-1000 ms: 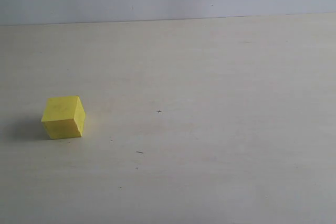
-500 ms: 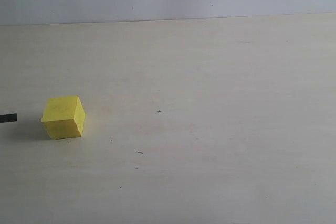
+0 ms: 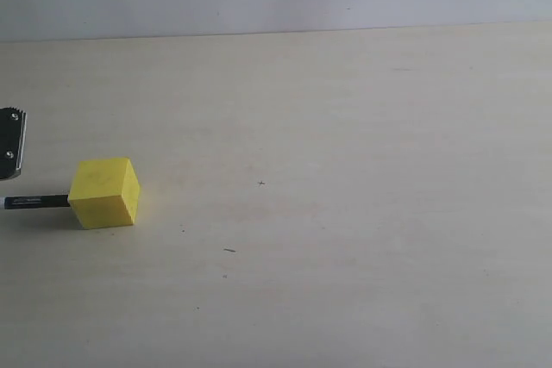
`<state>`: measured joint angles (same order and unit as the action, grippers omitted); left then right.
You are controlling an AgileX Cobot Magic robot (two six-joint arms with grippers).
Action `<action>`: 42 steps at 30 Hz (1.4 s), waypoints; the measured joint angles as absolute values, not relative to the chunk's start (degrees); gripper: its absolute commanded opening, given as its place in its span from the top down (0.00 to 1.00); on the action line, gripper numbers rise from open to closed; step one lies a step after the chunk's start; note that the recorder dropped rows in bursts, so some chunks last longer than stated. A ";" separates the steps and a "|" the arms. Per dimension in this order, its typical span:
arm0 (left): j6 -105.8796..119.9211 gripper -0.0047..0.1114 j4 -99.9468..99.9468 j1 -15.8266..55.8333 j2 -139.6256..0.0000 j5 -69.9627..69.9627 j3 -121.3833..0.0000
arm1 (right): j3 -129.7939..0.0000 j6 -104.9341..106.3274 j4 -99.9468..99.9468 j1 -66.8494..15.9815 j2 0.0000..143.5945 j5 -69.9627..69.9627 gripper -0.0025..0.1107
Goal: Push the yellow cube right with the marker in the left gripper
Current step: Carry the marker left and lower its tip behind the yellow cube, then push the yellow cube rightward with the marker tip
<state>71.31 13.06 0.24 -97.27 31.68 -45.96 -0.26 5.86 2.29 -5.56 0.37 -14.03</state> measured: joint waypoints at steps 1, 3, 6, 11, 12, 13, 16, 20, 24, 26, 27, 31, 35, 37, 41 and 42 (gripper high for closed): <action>71.31 0.96 13.06 0.19 -97.39 31.58 -45.96 | -0.26 5.86 2.29 -5.56 0.37 -14.03 0.98; 71.31 0.96 13.49 0.00 -97.39 31.58 -45.96 | -0.26 5.86 2.29 -5.56 0.37 -14.03 0.98; 70.66 0.96 14.17 -0.04 -97.39 32.31 -45.96 | -0.26 5.86 2.29 -5.56 0.37 -14.03 0.98; 70.29 0.96 14.47 -0.38 -97.39 32.43 -45.96 | -0.26 5.86 2.29 -5.56 0.37 -14.03 0.98; 70.29 0.96 14.56 -0.41 -97.39 32.43 -45.96 | -0.26 5.86 2.29 -5.56 0.37 -14.03 0.98; 70.29 0.96 14.72 -0.51 -97.39 32.43 -45.96 | -0.26 5.86 2.29 -5.56 0.37 -14.03 0.98; 70.56 0.96 14.72 -0.63 -97.39 31.94 -45.96 | -0.26 5.86 2.29 -5.56 0.37 -14.03 0.98; 75.43 0.96 9.74 2.15 -97.39 31.82 -46.32 | -0.26 5.86 2.29 -5.56 0.37 -14.03 0.98; 77.13 0.96 5.27 7.78 -97.29 31.82 -47.86 | -0.26 5.86 2.29 -5.56 0.37 -14.03 0.98; 76.91 0.96 5.02 8.02 -97.29 32.57 -48.39 | -0.26 5.86 2.29 -5.56 0.37 -14.03 0.98; 76.49 0.96 5.30 7.90 -97.29 33.02 -48.53 | -0.26 5.86 2.29 -5.56 0.37 -14.03 0.98; 75.43 0.96 5.76 6.33 -97.29 33.98 -48.63 | -0.26 5.86 2.29 -5.56 0.37 -14.03 0.98; 74.77 0.96 6.00 5.72 -97.29 34.09 -48.63 | -0.26 5.86 2.29 -5.56 0.37 -14.03 0.98; 74.65 0.96 5.64 5.84 -97.87 33.34 -48.63 | -0.26 5.86 2.41 -5.56 0.37 -14.03 0.98; 74.43 0.96 2.29 9.05 -100.46 31.00 -48.87 | -0.26 5.86 2.41 -5.56 0.37 -13.92 0.98; 74.33 0.96 1.89 10.61 -101.15 30.84 -49.11 | -0.26 5.86 2.41 -5.56 0.37 -13.92 0.98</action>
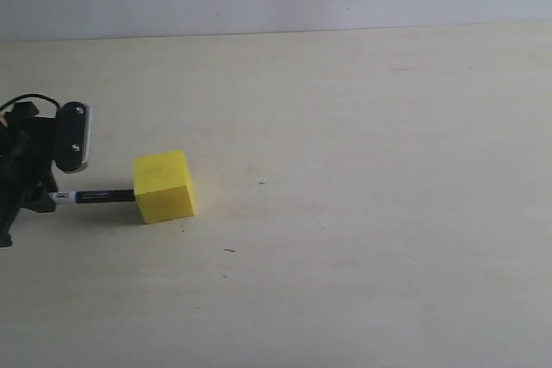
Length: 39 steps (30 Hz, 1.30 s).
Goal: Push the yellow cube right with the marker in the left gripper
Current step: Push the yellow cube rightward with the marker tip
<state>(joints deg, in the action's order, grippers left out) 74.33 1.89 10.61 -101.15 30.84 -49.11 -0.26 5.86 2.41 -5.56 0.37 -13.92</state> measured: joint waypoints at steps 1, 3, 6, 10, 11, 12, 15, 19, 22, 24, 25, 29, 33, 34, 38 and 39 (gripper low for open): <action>74.33 0.96 1.64 11.87 -101.56 30.74 -49.36 | -0.26 5.86 2.41 -5.56 0.37 -13.92 0.98; 74.13 0.96 0.89 14.46 -101.90 30.48 -49.99 | -0.26 5.86 2.41 -5.56 0.37 -13.92 0.98; 72.50 0.96 1.03 15.29 -101.55 30.17 -50.55 | -0.26 5.86 2.41 -5.56 0.37 -13.92 0.98; 70.93 0.96 1.95 13.83 -100.34 30.08 -50.79 | -0.26 5.86 2.41 -5.56 0.37 -13.92 0.98; 70.91 0.96 2.09 13.54 -100.19 30.08 -50.79 | -0.26 5.86 2.41 -5.56 0.37 -13.92 0.98; 70.82 0.96 2.09 13.13 -100.09 30.08 -50.79 | -0.26 5.86 2.41 -5.56 0.37 -13.92 0.98; 70.70 0.96 2.02 12.92 -100.09 29.31 -50.79 | -0.26 5.86 2.41 -5.56 0.37 -13.92 0.98; 70.94 0.96 0.52 17.59 -100.09 27.88 -50.79 | -0.26 5.86 2.41 -5.56 0.37 -13.92 0.98; 70.97 0.96 0.00 21.10 -100.09 27.66 -50.79 | -0.26 5.86 2.41 -5.56 0.37 -13.92 0.98; 70.41 0.96 0.00 21.67 -100.09 27.66 -50.79 | -0.26 5.86 2.41 -5.56 0.37 -13.92 0.98; 70.06 0.96 0.00 21.67 -100.09 28.01 -50.79 | -0.26 5.86 2.41 -5.56 0.37 -13.92 0.98; 68.36 0.96 0.00 20.66 -100.09 29.59 -50.79 | -0.26 5.86 2.41 -5.56 0.37 -13.92 0.98; 67.86 0.96 0.00 19.60 -100.09 29.96 -50.79 | -0.26 5.86 2.41 -5.56 0.37 -13.92 0.98; 67.74 0.96 0.00 19.58 -100.09 29.96 -50.79 | -0.26 5.86 2.41 -5.56 0.37 -13.92 0.98; 67.52 0.96 0.00 19.58 -100.09 29.96 -50.79 | -0.26 5.86 2.41 -5.56 0.37 -13.92 0.98; 67.52 0.96 0.37 19.35 -100.09 29.98 -50.79 | -0.26 5.86 2.41 -5.56 0.37 -13.92 0.98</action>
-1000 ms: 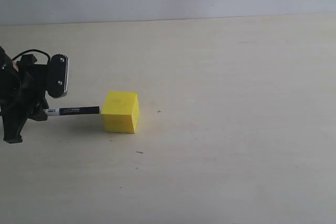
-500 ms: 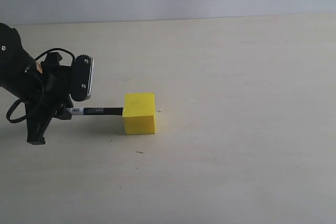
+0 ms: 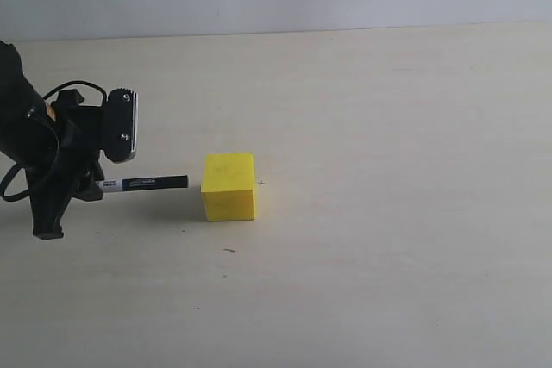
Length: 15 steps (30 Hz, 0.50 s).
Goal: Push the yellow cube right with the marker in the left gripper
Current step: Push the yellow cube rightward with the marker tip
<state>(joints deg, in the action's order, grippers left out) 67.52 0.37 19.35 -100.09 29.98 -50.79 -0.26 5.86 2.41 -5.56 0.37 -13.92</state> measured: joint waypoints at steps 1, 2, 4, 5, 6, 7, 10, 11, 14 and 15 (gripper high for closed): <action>67.52 0.96 0.47 19.21 -100.09 30.08 -50.79 | -0.26 5.86 2.41 -5.56 0.37 -13.92 0.98; 67.52 0.96 0.66 19.05 -100.09 30.20 -50.79 | -0.26 5.86 2.41 -5.56 0.37 -13.92 0.98; 67.52 0.96 0.91 18.81 -100.09 30.20 -50.79 | -0.26 5.86 2.41 -5.56 0.37 -13.92 0.98; 67.52 0.96 1.01 18.62 -100.09 30.54 -50.79 | -0.26 5.86 2.41 -5.56 0.37 -13.92 0.98; 67.52 0.96 1.01 18.62 -100.09 30.54 -50.79 | -0.26 5.86 2.41 -5.56 0.37 -13.92 0.98; 67.52 0.96 1.01 18.62 -100.09 30.54 -50.79 | -0.26 5.86 2.41 -5.56 0.37 -13.92 0.98; 67.52 0.96 2.92 18.47 -100.35 30.43 -50.79 | -0.26 5.86 2.41 -5.56 0.37 -13.92 0.98; 67.52 0.96 3.44 18.08 -100.81 30.34 -50.79 | -0.26 5.86 2.41 -5.56 0.37 -13.92 0.98; 67.43 0.96 4.08 17.00 -102.13 29.63 -50.79 | -0.26 5.86 2.41 -5.56 0.37 -13.92 0.98; 67.43 0.96 4.08 16.92 -102.41 29.40 -50.79 | -0.26 5.86 2.41 -5.56 0.37 -13.92 0.98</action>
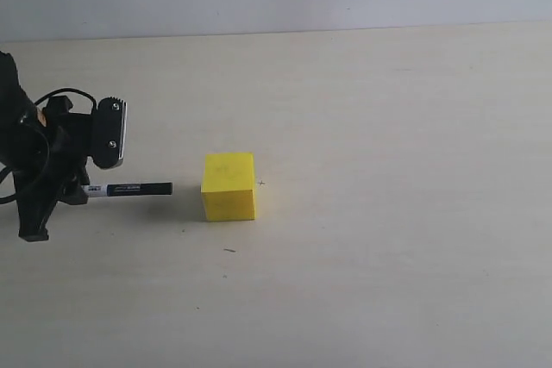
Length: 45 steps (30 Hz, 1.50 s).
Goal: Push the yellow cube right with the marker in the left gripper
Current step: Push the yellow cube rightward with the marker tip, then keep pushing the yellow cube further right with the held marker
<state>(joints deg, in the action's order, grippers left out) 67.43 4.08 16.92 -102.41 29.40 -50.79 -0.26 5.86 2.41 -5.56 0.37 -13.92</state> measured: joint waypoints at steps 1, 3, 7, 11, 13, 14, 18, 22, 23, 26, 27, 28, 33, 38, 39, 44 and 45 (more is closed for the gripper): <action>67.43 0.96 4.18 16.78 -102.65 28.42 -50.79 | -0.26 5.86 2.41 -5.56 0.37 -13.92 0.98; 67.70 0.96 4.29 17.79 -102.76 27.56 -50.79 | -0.26 5.86 2.41 -5.56 0.37 -13.92 0.98; 68.05 0.96 3.21 25.17 -102.85 23.69 -50.81 | -0.26 5.86 2.41 -5.56 0.37 -13.92 0.98; 65.96 0.96 2.43 27.19 -102.85 24.10 -51.31 | -0.26 5.86 2.41 -5.56 0.37 -13.92 0.98; 65.72 0.96 2.53 25.13 -102.85 26.56 -51.31 | -0.26 5.86 2.41 -5.56 0.37 -13.92 0.98; 65.61 0.96 2.53 23.62 -102.85 28.16 -51.31 | -0.26 5.86 2.41 -5.56 0.37 -13.92 0.98; 65.61 0.96 2.64 20.80 -102.85 30.99 -51.31 | -0.26 5.86 2.41 -5.56 0.37 -13.92 0.98; 65.61 0.96 2.75 20.64 -102.85 31.09 -51.31 | -0.26 5.86 2.41 -5.56 0.37 -13.92 0.98; 65.61 0.96 2.75 20.64 -102.85 31.09 -51.31 | -0.26 5.86 2.41 -5.56 0.37 -13.92 0.98; 65.00 0.96 3.31 20.41 -102.85 31.09 -51.31 | -0.26 5.86 2.41 -5.56 0.37 -13.92 0.98; 64.69 0.96 3.77 20.02 -102.85 31.09 -51.31 | -0.26 5.86 2.41 -5.56 0.37 -13.92 0.98; 64.44 0.96 4.10 19.60 -102.85 31.09 -51.31 | -0.26 5.86 2.41 -5.56 0.37 -13.92 0.98; 63.55 0.96 5.41 16.43 -102.85 30.97 -51.31 | -0.26 5.86 2.41 -5.56 0.37 -13.92 0.98; 63.43 0.96 6.82 15.23 -102.85 30.86 -51.31 | -0.26 5.86 2.41 -5.56 0.37 -13.92 0.98; 63.43 0.96 7.05 15.23 -102.85 30.57 -51.31 | -0.26 5.86 2.41 -5.56 0.37 -13.92 0.98; 62.95 0.96 6.54 15.91 -102.85 28.88 -51.43 | -0.26 5.72 2.41 -5.56 0.37 -13.92 0.98; 62.85 0.96 6.41 16.36 -102.89 28.72 -51.56 | -0.26 5.72 2.41 -5.56 0.37 -13.92 0.98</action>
